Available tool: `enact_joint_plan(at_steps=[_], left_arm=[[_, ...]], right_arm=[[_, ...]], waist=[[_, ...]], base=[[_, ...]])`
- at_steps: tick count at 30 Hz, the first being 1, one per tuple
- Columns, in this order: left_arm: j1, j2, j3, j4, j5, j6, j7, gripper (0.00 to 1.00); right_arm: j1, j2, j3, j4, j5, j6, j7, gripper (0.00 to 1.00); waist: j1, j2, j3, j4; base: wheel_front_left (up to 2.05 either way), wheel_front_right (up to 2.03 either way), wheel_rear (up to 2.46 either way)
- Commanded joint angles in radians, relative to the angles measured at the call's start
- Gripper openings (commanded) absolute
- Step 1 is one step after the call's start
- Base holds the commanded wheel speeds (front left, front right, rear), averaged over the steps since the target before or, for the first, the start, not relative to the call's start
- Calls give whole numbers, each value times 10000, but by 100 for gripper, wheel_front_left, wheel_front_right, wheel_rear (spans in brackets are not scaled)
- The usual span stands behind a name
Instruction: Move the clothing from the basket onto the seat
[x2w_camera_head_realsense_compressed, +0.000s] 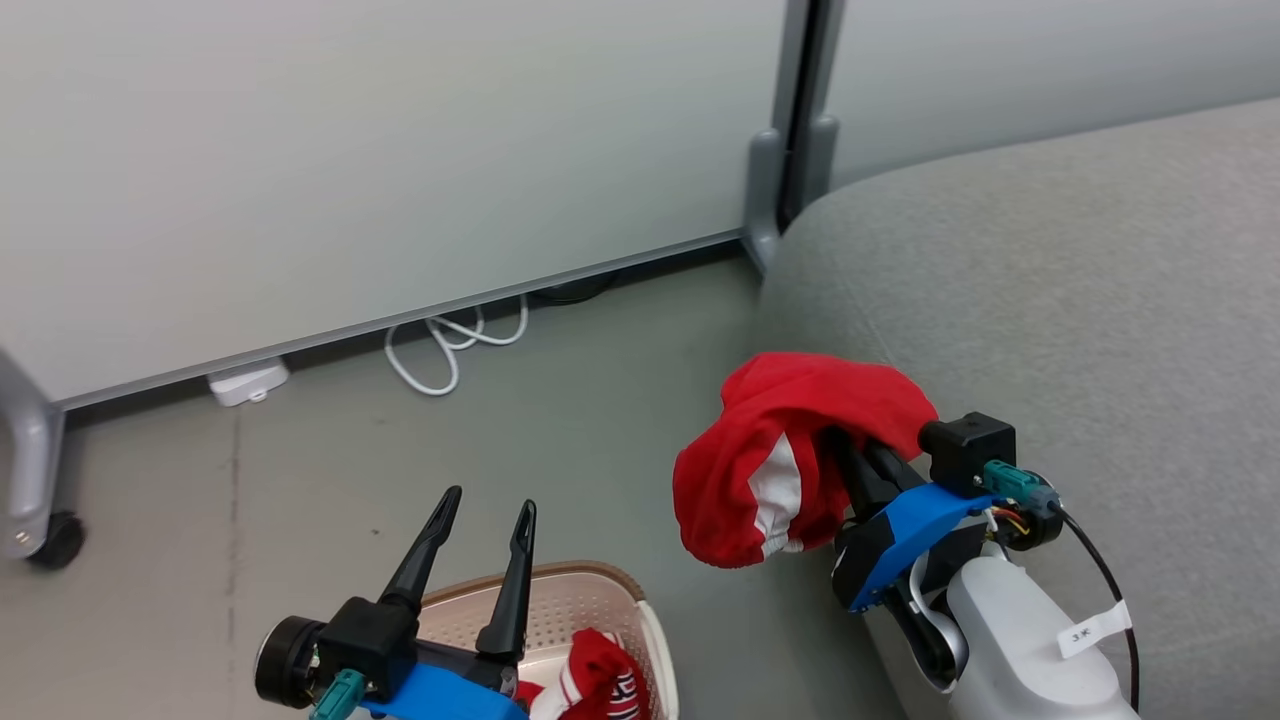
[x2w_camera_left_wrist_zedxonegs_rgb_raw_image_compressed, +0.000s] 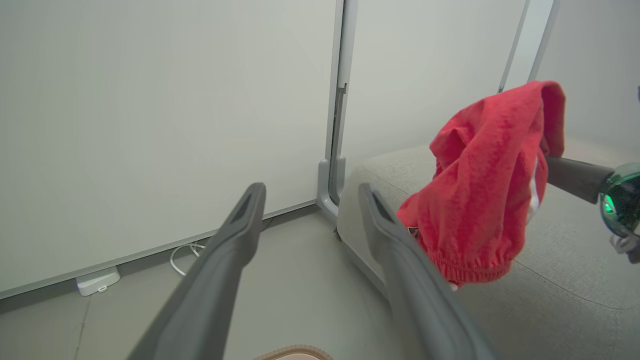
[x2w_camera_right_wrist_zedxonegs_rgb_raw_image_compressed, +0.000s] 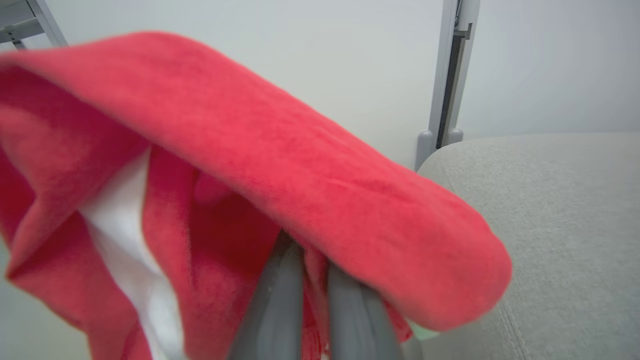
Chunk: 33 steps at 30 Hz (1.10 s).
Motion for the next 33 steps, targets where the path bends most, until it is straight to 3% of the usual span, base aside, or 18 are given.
enact_joint_plan(at_steps=[1, 21, 33], left_arm=[[-168, -18, 16, -41, 83, -60, -49, 100], [-408, 172, -114, -188, 94, -66, -49, 100], [-1079, 439, -858, 74, -140, -66, -48, 100]], right_arm=[[-112, -26, -9, -52, -2, 5, -53, 0], [45, -21, -287, -384, 47, 5, -51, 0], [313, -14, -946, -714, -162, 5, -51, 0]], waist=[[0, -1, 102, -575], [0, -1, 566, -3589], [0, -1, 882, -3835]], base=[[0, 0, 0], [0, 0, 0], [0, 0, 0]])
